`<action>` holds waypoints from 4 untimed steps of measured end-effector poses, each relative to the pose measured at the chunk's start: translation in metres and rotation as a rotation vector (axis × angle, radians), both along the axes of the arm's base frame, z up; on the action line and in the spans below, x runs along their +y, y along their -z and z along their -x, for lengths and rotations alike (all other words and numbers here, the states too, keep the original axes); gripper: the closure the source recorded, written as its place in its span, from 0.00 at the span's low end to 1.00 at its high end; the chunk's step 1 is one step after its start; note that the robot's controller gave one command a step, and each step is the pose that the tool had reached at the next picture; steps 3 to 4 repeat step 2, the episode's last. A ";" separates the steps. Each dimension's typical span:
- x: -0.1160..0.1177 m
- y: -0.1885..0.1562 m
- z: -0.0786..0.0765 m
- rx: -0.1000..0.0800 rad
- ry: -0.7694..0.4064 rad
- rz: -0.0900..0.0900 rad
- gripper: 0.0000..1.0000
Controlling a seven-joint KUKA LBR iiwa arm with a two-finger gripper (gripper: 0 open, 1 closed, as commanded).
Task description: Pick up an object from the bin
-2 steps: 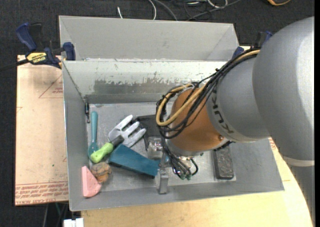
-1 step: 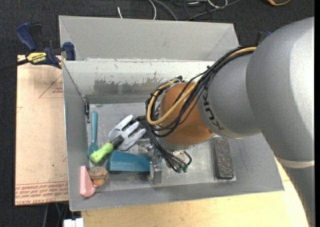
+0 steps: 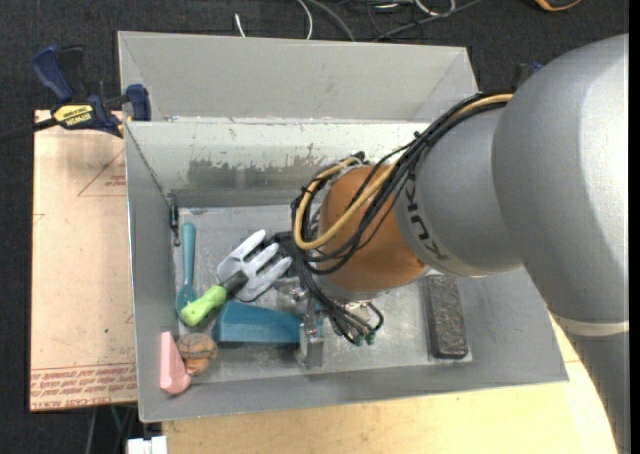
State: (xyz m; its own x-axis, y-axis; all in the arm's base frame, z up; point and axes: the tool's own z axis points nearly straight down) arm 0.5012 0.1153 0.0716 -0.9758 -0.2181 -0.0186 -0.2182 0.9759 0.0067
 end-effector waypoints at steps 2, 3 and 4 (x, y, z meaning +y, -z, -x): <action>-0.012 -0.163 -0.001 0.016 0.075 0.003 1.00; -0.012 -0.163 -0.001 0.016 0.075 0.003 1.00; -0.012 -0.163 -0.001 0.016 0.075 0.003 1.00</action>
Offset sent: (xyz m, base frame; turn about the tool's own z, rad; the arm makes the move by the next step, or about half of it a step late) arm 0.0028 -0.0120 0.1696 0.0805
